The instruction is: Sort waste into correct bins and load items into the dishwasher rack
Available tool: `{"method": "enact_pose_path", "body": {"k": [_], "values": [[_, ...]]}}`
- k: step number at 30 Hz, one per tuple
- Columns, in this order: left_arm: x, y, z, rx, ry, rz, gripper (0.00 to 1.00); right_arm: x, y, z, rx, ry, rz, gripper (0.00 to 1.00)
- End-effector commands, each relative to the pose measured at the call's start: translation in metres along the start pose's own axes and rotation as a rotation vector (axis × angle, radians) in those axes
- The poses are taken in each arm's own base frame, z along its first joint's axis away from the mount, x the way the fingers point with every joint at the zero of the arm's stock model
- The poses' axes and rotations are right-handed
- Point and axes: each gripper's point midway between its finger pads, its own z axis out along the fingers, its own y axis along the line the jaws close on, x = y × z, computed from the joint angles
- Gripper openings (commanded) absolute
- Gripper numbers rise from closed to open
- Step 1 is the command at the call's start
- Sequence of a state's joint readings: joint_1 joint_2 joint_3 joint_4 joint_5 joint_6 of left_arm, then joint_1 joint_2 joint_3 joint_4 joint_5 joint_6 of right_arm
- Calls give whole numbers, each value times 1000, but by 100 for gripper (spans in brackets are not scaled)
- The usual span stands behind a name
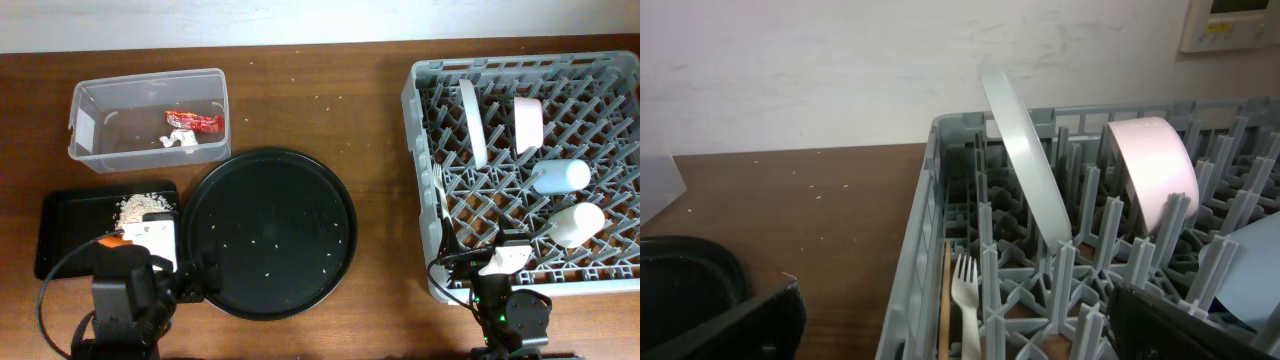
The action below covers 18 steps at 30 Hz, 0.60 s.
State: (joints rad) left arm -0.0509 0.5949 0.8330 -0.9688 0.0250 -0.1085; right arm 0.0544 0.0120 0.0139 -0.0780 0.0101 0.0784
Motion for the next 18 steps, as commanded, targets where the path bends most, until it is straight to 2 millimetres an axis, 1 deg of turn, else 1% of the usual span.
{"method": "enact_pose_path", "body": {"k": [1, 2, 3, 4, 5, 6, 7, 8, 9, 10, 11, 12, 18], "values": [[4, 14, -10, -73, -52, 12, 99, 3, 1, 0, -4, 4, 4, 99], [22, 18, 0, -77, -99, 10, 99, 3, 1, 0, -4, 4, 4, 99], [27, 18, 11, -70, -159, 9, 99, 3, 1, 0, -4, 4, 4, 99], [32, 16, 27, -46, -242, 10, 99, 3, 1, 0, -4, 4, 4, 99], [28, 15, 40, -27, -366, 11, 99, 3, 1, 0, -4, 4, 4, 99], [15, 14, 45, -11, -524, 10, 99, 3, 1, 0, -4, 4, 4, 99], [0, 12, 42, 1, -677, 25, 99, 3, 1, 0, -4, 4, 4, 99], [-9, 10, 42, -4, -773, 64, 99, 3, 1, 0, -4, 4, 4, 99], [-9, 10, 44, -16, -790, 103, 99, 3, 1, 0, -4, 4, 4, 99], [-1, 11, 51, -26, -747, 126, 99, 3, 1, 0, -4, 4, 4, 99], [17, 11, 66, -22, -651, 132, 99, 3, 1, 0, -4, 4, 4, 99], [17, 5, 66, 16, -651, 144, 99, 3, 1, 0, -4, 4, 4, 99], [17, 5, 66, 13, -651, 143, 99, 3, 1, 0, -4, 4, 4, 99]]}}
